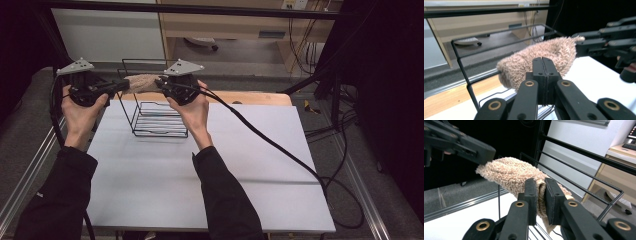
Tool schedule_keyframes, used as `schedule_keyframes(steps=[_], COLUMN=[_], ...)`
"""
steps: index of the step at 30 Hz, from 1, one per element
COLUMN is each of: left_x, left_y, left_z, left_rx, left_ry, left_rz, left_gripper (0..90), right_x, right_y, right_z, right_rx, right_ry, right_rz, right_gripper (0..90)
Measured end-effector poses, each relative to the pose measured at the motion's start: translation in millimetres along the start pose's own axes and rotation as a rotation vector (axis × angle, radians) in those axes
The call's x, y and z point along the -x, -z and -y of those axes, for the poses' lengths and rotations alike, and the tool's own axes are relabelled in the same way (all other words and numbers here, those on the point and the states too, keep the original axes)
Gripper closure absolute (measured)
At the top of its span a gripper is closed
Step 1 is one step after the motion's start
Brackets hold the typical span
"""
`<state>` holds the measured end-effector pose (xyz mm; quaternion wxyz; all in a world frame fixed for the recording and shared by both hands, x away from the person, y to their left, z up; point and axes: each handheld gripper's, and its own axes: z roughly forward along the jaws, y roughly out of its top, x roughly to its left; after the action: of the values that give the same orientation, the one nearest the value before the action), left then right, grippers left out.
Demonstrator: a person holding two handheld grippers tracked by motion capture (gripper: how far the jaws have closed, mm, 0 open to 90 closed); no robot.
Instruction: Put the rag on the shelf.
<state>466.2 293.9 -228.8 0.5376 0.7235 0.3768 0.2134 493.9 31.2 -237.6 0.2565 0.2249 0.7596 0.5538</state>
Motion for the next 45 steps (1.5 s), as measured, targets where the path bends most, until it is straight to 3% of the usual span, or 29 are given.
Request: schedule_keyframes(steps=[7,12,15,18,21,25,32,40,45], left_x=[-0.9,-1.4,-1.8,-2.5,-3.2,-4.1,-6.7,-5.1,-1.0], left_y=[-6.4,-9.5,-10.7,-11.0,-10.9,-11.4,-16.2,-19.4,-13.7], left_z=[6.9,9.6,11.3,13.4,17.1,23.6,29.6,29.3,30.1], left_rx=[-0.01,-0.016,-0.022,-0.026,-0.028,-0.035,-0.035,-0.03,-0.033], left_ry=[-0.009,-0.023,-0.033,-0.041,-0.044,-0.047,-0.045,-0.058,-0.066], left_rz=[-0.011,-0.019,-0.027,-0.034,-0.034,-0.032,-0.04,-0.045,-0.049], left_gripper=[89.9,90.0,89.9,89.9,89.9,89.8,89.7,88.3,79.3], right_x=[-2.1,-2.9,-1.1,-0.1,-2.0,-5.3,1.3,5.4,5.2], right_y=[3.4,9.5,11.9,12.5,9.5,4.0,-0.6,-1.2,11.0], right_z=[-1.0,-5.7,-8.8,-9.5,-5.5,1.6,13.6,19.8,16.1], right_rx=[-0.017,0.006,0.027,0.017,-0.042,-0.114,-0.134,-0.107,-0.081], right_ry=[0.002,-0.012,-0.042,-0.064,-0.083,-0.078,-0.126,-0.137,-0.133], right_rz=[-0.014,-0.033,-0.051,-0.077,-0.099,-0.083,-0.035,-0.052,-0.06], right_gripper=[71.0,63.6,64.7,74.2,84.7,89.4,88.3,82.0,73.9])
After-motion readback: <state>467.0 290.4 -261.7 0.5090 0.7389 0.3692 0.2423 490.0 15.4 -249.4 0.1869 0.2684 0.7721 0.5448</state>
